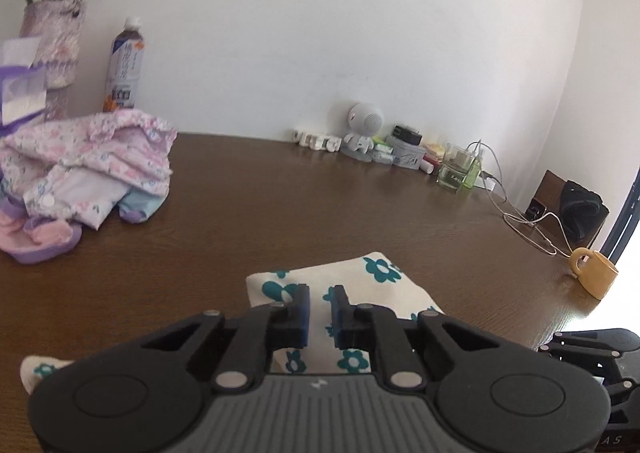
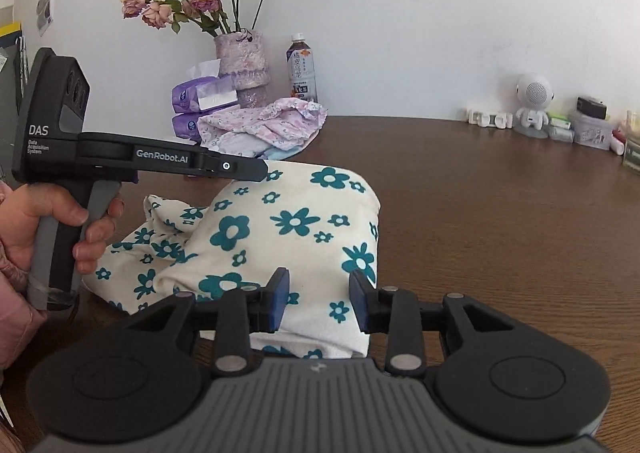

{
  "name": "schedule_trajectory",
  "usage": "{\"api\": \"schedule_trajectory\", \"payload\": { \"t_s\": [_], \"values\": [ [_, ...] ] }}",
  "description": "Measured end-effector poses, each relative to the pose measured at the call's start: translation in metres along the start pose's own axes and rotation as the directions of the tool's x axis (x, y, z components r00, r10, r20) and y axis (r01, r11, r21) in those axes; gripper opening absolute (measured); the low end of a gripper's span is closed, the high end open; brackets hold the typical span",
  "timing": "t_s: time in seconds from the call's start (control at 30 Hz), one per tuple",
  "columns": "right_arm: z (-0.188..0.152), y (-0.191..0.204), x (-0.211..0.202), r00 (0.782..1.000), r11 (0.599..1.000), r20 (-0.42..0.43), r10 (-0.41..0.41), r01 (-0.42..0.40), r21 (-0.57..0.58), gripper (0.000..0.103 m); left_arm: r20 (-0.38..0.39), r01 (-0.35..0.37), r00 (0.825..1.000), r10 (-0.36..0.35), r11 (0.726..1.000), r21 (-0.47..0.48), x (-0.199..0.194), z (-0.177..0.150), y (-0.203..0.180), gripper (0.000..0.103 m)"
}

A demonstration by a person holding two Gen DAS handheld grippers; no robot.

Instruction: Fold clothes

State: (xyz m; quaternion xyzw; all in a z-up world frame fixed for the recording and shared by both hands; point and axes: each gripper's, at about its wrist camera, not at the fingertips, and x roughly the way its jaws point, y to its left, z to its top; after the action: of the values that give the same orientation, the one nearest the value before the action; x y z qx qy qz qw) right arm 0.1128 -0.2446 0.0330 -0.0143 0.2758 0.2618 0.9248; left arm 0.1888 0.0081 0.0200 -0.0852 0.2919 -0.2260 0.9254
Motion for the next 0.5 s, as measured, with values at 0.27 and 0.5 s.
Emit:
{"api": "schedule_trajectory", "payload": {
  "t_s": [0.27, 0.5],
  "values": [
    [0.000, -0.001, 0.006, 0.999, 0.999, -0.016, 0.040, -0.040, 0.003, 0.034, -0.001, 0.023, 1.000, -0.024, 0.995, -0.094, -0.008, -0.009, 0.011, 0.012],
    [0.046, -0.055, 0.020, 0.998, 0.989, 0.008, 0.055, -0.055, 0.141, 0.040, 0.030, 0.016, 0.999, -0.016, 1.000, -0.017, -0.038, -0.024, -0.026, 0.045]
  ]
}}
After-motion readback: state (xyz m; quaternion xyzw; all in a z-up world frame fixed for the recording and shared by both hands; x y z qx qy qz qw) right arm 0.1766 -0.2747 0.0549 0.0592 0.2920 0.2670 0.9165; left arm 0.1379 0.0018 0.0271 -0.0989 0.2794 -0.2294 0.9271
